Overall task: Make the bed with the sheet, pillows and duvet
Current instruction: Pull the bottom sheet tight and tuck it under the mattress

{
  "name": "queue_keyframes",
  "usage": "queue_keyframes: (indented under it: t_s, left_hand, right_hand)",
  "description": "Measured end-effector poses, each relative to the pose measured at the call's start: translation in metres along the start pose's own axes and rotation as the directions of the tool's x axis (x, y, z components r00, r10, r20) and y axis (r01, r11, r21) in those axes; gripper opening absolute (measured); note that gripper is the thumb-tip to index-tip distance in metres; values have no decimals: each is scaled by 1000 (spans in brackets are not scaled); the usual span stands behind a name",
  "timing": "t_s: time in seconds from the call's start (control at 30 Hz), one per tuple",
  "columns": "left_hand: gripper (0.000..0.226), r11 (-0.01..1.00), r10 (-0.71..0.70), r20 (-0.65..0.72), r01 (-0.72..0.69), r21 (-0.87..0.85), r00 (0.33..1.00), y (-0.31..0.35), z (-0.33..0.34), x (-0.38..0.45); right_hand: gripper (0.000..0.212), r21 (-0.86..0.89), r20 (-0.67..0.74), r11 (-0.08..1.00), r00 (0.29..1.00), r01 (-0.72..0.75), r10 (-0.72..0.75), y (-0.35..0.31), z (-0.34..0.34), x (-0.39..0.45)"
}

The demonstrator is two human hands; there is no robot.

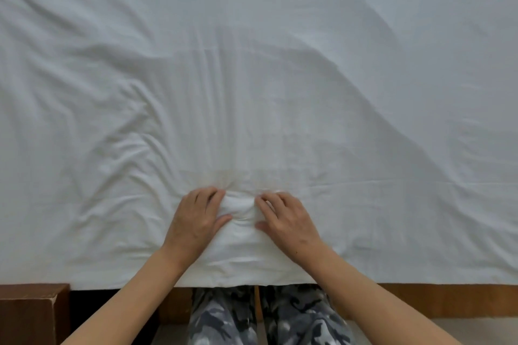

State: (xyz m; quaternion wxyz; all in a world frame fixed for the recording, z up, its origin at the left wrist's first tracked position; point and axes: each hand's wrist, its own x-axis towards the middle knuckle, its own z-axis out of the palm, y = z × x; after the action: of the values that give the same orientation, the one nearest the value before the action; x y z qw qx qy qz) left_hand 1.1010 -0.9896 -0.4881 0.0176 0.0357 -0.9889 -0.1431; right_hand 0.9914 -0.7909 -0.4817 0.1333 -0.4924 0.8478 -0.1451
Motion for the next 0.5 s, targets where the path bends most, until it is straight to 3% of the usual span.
queue_keyframes:
  t_s: [0.1, 0.23, 0.37, 0.43, 0.5]
  left_hand:
    - [26, 999, 23, -9, -23, -46, 1000, 1, 1, 11]
    - [30, 993, 102, 106, -94, -75, 989, -5, -3, 22]
    - [21, 977, 50, 283, 12, -213, 958, -4, -22, 27]
    - [22, 954, 40, 371, 75, -289, 928, -6, -34, 28]
    - [25, 930, 44, 465, 134, -343, 884, -5, -46, 23]
  right_hand:
    - [20, -26, 15, 999, 1000, 21, -21, 4, 0, 15]
    - [24, 23, 98, 999, 995, 30, -32, 0, -2, 24]
    - [21, 221, 314, 969, 949, -109, 35, -1, -21, 30]
    - [14, 309, 437, 939, 900, -155, 5, 0, -34, 32]
    - [15, 399, 461, 905, 886, -149, -57, -4, -46, 27]
